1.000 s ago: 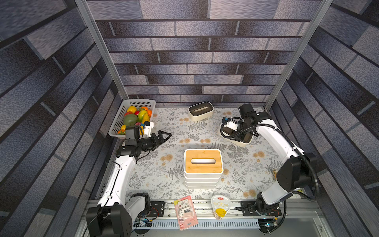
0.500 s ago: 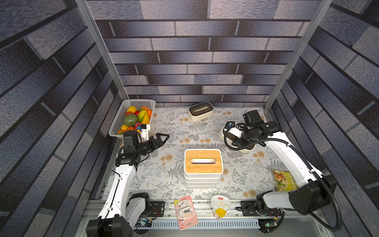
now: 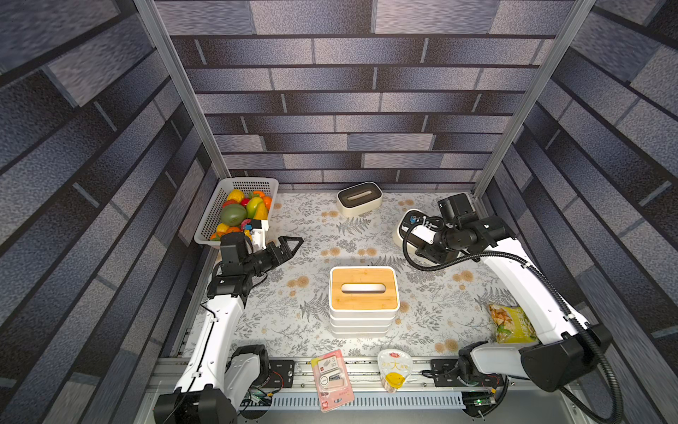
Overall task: Stack the tissue boxes
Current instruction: Place the tissue box at the tissue box.
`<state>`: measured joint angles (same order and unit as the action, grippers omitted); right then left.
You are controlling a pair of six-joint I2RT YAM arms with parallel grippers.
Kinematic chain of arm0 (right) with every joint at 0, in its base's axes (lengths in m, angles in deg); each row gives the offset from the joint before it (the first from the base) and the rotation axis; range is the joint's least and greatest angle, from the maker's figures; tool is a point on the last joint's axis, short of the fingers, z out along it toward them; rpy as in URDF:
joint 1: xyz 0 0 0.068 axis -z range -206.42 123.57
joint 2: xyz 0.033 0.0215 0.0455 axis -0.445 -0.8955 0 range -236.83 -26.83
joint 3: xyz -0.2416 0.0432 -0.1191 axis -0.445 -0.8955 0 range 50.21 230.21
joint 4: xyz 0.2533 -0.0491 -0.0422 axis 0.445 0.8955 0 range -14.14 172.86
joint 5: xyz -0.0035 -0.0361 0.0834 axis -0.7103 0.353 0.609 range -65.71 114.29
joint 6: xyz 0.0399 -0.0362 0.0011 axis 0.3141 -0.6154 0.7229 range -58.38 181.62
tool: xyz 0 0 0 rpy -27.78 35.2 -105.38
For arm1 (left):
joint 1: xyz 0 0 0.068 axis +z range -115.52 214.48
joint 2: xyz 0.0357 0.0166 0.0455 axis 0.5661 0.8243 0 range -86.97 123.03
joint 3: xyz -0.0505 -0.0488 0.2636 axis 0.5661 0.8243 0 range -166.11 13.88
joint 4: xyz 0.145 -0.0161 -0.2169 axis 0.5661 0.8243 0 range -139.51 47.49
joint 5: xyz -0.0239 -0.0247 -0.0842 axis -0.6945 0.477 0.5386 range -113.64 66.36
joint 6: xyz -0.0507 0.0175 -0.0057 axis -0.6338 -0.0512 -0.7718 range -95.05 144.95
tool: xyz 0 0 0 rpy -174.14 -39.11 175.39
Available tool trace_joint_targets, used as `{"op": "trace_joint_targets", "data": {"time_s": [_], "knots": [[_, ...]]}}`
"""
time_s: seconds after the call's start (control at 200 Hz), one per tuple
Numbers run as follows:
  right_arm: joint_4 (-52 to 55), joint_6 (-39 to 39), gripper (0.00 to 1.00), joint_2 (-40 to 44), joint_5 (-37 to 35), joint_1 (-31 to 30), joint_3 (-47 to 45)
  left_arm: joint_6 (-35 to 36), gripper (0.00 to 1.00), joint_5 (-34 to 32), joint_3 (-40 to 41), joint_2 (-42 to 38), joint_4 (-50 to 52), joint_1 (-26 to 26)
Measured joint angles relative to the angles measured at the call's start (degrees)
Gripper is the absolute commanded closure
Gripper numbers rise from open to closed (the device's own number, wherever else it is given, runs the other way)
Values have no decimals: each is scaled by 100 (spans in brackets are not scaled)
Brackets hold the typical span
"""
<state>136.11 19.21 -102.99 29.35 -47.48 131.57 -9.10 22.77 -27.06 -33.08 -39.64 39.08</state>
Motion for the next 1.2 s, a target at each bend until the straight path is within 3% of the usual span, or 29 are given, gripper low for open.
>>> {"op": "trace_joint_targets", "data": {"time_s": [0.236,0.561,0.797,0.987,1.198], "knots": [[476,-107,59,-367,157,-42,752,411,0,-63,-470,-7,800,-590],[1049,-109,58,-1008,201,-249,2142,48,0,-105,-1161,111,1029,-1388],[1233,39,58,-935,407,-448,2444,125,0,181,-1908,634,1530,-1810],[1569,149,58,-828,402,-601,2570,542,0,286,-2439,640,2243,-1899],[2275,107,58,-970,315,-1008,3370,664,0,275,-2492,605,2728,-1875]]}}
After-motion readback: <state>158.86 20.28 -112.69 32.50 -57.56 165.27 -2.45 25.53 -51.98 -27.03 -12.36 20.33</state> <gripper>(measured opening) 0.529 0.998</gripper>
